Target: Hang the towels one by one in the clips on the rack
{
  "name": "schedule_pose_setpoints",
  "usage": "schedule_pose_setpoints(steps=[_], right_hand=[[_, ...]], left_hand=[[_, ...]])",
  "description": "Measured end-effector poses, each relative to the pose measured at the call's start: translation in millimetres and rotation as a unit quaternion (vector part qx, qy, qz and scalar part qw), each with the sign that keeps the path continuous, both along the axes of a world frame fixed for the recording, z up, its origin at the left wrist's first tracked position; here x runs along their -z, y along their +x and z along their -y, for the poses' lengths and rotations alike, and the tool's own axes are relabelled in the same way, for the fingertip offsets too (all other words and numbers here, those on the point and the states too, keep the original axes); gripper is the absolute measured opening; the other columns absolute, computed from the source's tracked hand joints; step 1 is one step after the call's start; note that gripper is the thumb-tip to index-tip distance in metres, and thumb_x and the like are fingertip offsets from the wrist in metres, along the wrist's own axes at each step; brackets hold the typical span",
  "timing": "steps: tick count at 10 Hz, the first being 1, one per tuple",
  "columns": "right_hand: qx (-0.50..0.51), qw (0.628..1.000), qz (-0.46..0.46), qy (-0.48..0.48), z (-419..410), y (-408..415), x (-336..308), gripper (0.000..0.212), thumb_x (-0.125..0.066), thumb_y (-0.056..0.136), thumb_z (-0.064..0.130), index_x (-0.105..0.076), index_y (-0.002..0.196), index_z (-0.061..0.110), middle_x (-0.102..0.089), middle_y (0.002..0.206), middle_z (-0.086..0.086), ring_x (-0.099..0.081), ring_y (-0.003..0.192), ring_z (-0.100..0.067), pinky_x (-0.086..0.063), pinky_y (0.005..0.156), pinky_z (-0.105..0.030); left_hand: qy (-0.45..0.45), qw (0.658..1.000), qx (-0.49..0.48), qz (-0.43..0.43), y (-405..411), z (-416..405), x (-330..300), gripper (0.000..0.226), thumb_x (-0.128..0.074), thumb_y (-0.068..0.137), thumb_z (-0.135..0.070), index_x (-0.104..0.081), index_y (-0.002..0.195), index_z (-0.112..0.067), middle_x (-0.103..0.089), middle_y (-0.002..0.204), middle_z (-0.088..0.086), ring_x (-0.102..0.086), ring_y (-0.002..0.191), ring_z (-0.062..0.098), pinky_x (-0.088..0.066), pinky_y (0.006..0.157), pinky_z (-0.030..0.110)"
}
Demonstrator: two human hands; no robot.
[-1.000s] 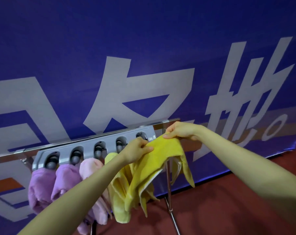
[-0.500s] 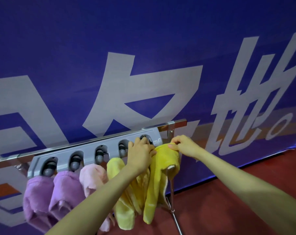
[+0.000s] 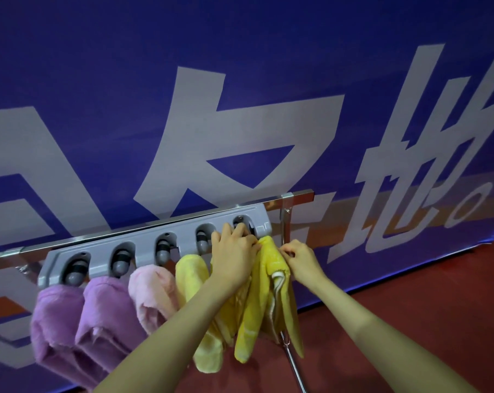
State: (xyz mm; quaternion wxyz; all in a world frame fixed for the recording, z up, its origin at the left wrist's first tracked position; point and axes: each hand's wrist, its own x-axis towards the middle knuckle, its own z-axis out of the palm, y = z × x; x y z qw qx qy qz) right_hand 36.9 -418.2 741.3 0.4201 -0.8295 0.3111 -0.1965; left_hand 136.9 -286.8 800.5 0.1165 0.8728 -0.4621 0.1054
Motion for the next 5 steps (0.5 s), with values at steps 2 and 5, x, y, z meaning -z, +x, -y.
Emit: schedule_pose_setpoints(steps=[2,5], right_hand=[[0.047,0.997,0.036,0.049,-7,0,-3,0.008,-0.067,0.086,0.016,-0.068,0.079,0.012,-0.053,0.073,-0.002,-0.052,0.067,-0.015,-0.043,0.064,-0.030],[0.041,0.981,0.154,0.106,-11,-7,-42,0.014,-0.068,0.080,-0.001,-0.063,0.077,0.012,-0.061,0.071,-0.002,-0.055,0.064,-0.009,-0.046,0.057,-0.012]], left_hand=[[-0.034,0.999,-0.015,-0.023,-5,-2,3,0.030,-0.039,0.097,-0.041,-0.061,0.111,-0.026,-0.053,0.112,-0.003,-0.039,0.104,0.017,-0.027,0.084,0.032],[-0.206,0.954,0.010,-0.220,-5,-12,-1,0.005,-0.055,0.091,-0.024,-0.059,0.095,-0.023,-0.051,0.100,-0.009,-0.043,0.099,0.010,-0.030,0.087,0.025]])
